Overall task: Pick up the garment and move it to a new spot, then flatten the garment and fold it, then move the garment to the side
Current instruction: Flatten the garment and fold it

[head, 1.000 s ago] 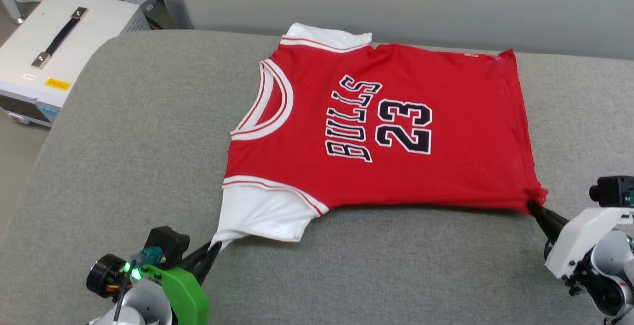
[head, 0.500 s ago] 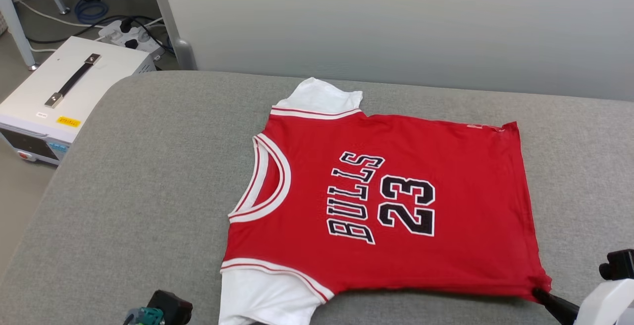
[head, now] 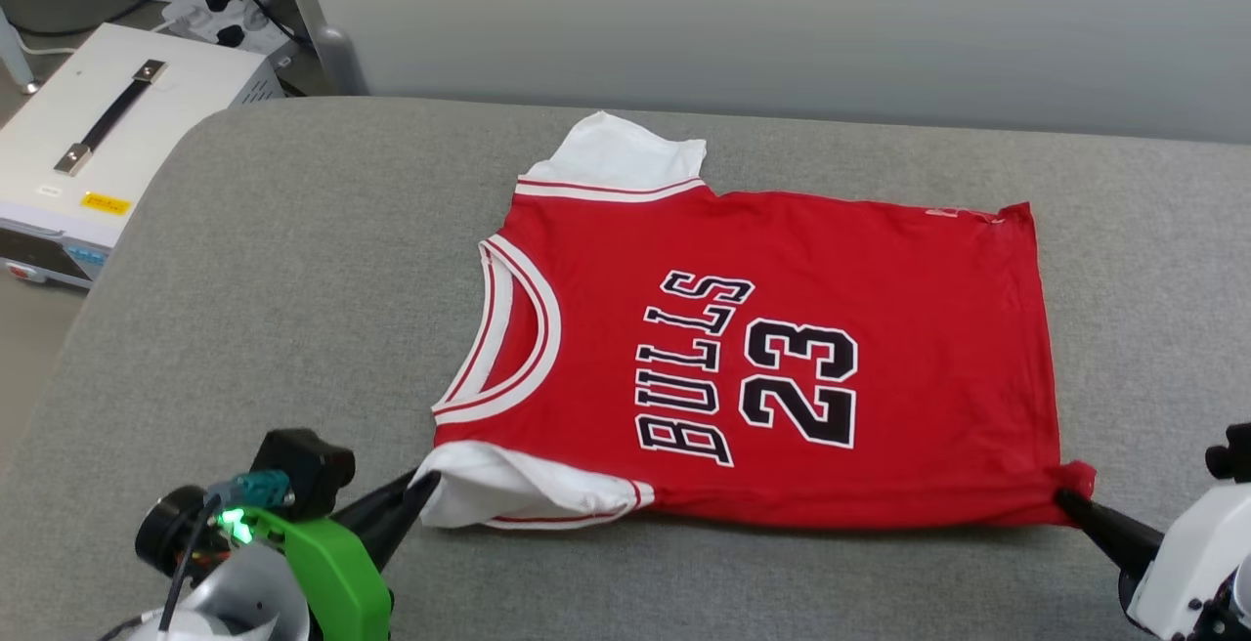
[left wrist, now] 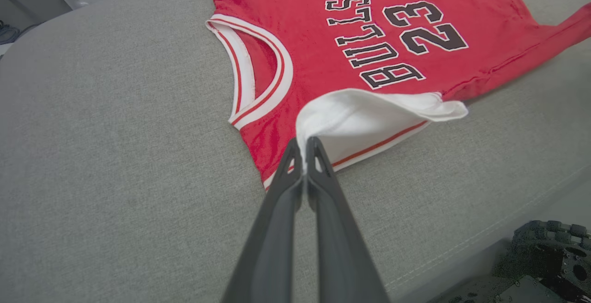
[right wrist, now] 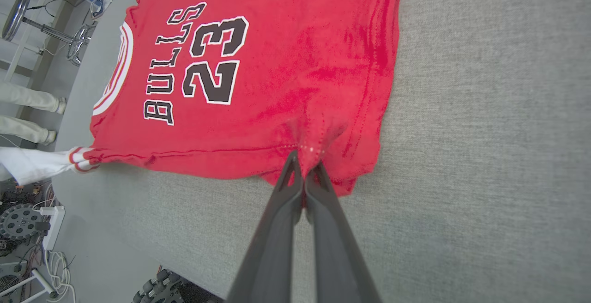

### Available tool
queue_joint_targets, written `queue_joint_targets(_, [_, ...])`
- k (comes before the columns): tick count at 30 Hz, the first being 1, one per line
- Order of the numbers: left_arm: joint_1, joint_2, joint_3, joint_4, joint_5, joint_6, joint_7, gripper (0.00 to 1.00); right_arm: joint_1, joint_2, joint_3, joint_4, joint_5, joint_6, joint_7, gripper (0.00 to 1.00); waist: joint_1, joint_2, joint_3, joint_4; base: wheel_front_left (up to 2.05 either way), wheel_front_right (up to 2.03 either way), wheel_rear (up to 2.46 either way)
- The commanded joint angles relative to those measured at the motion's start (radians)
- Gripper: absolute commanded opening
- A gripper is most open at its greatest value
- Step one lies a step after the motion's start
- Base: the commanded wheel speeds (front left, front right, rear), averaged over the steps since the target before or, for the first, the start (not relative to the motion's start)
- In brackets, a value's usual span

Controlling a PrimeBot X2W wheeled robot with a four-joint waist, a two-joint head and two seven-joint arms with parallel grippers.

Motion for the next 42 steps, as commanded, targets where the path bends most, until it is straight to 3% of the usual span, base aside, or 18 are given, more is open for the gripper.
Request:
queue_joint_targets(1, [-0.041, -0.012, 0.003, 0.012, 0.01, -0.011, 0.004, 0.0, -0.033, 0.009, -0.013, -0.013, -0.019, -0.001, 0.012, 0.0, 0.0001, 0.0, 0.036, -0.012, 0.0, 0.0, 0.0])
queue_joint_targets(16, [-0.386, -0.067, -0.033, 0.249, 0.043, -0.079, 0.045, 0.0, -0.215, 0.074, -0.047, 0.027, -0.148, -0.001, 0.067, 0.0, 0.0001, 0.0, 0.179, -0.055, 0.0, 0.0, 0.0])
queue_joint_targets(32, [-0.571, -0.14, -0.167, 0.549, 0.043, -0.097, 0.01, 0.0, -0.33, 0.086, 0.015, 0.156, -0.176, -0.001, 0.023, 0.0, 0.0001, 0.0, 0.239, -0.063, 0.0, 0.0, 0.0])
queue_joint_targets(33, [-0.582, -0.147, -0.175, 0.57, 0.043, -0.098, -0.001, 0.24, -0.333, 0.083, 0.021, 0.167, -0.177, -0.001, 0.019, 0.0, 0.0001, 0.0, 0.239, -0.062, 0.0, 0.0, 0.0])
queue_joint_targets(34, [-0.59, -0.152, -0.182, 0.588, 0.047, -0.098, -0.012, 0.67, -0.336, 0.08, 0.023, 0.176, -0.182, -0.001, 0.014, 0.0, 0.0001, 0.0, 0.238, -0.06, 0.0, 0.0, 0.0])
queue_joint_targets(35, [-0.599, -0.159, -0.19, 0.611, 0.049, -0.098, -0.023, 1.0, -0.34, 0.077, 0.025, 0.186, -0.19, -0.001, 0.005, 0.97, 0.0001, 0.0, 0.236, -0.058, 0.0, 0.0, 0.0])
queue_joint_targets(42, [-0.615, -0.211, -0.197, 0.729, 0.042, -0.09, -0.112, 1.0, -0.343, 0.071, 0.041, 0.208, -0.187, -0.001, -0.036, 1.0, 0.0001, 0.0, 0.19, -0.048, 0.0, 0.0, 0.0])
